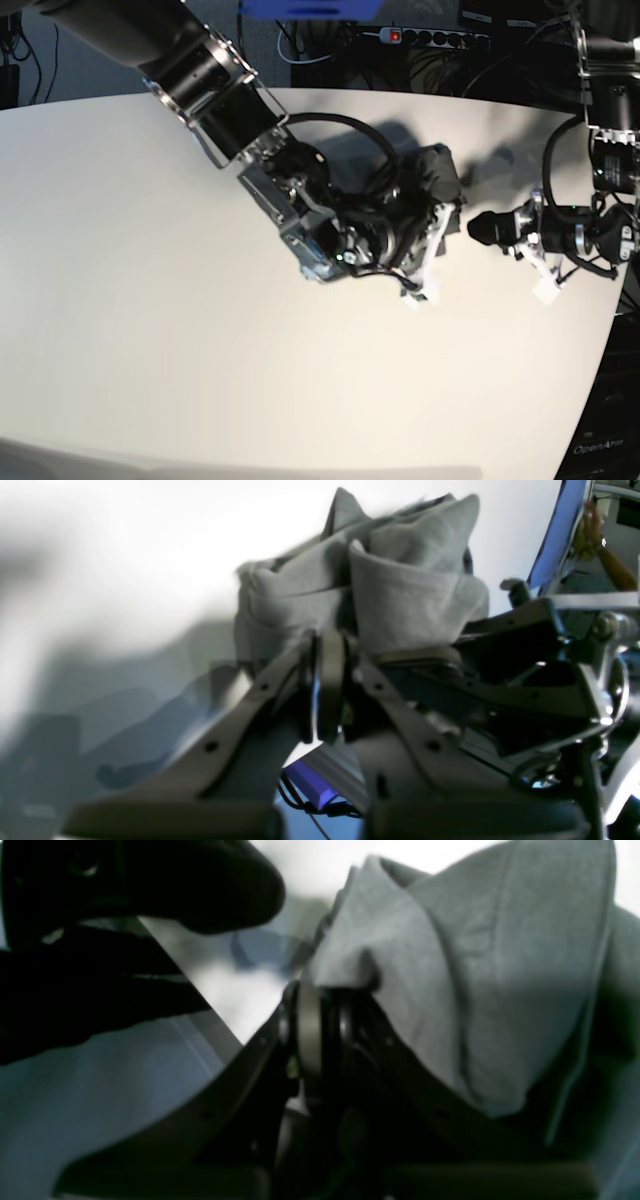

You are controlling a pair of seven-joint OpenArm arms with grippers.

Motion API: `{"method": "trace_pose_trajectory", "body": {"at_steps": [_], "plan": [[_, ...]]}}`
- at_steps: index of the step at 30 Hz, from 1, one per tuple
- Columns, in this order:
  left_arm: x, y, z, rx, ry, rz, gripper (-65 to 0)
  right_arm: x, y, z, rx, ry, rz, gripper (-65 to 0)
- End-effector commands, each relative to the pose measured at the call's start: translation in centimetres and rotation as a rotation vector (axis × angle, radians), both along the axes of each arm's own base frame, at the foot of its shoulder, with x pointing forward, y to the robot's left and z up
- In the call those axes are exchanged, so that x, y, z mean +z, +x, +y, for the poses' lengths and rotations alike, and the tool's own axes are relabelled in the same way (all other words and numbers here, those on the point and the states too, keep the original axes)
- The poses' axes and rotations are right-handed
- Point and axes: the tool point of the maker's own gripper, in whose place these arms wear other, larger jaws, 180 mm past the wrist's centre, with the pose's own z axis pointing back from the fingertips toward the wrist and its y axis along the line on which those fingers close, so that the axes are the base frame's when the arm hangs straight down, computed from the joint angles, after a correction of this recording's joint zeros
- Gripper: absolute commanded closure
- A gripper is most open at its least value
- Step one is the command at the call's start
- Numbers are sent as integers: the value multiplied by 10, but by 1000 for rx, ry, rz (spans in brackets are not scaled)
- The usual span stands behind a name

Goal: Fold the T-shirt properly

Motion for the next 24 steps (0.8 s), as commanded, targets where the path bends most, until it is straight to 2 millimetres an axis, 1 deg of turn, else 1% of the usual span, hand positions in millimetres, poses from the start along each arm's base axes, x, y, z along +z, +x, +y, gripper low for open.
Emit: {"method": "trace_pose_trajectory", "body": {"at_steps": [1,3,7,11,13,18,21,24], "plan": [[14,10,4,4,-2,-44,-20,14,4,10,-9,53,-18,-7],[14,10,5,5,-2,-41,-20,10,2,11,-24,62,-15,-7],[14,10,5,5,-2,-41,-20,-8,0,8,-42,40,15,-7],[13,10,5,6,-2,-40,-20,-11,-13,17,11,22,-1,-7],[13,10,5,6,-2,-40,-20,-12,-15,19,22,19,-5,-9],[13,10,5,6,-2,-40,-20,-14,-11,20,3,30,-19,-13],[13,10,5,6,-2,-40,-20,-23,-12,18,-6,14,-2,-73],[13,10,5,6,-2,-40,-20,-23,-8,19,-23,24,-17,-133]]}}
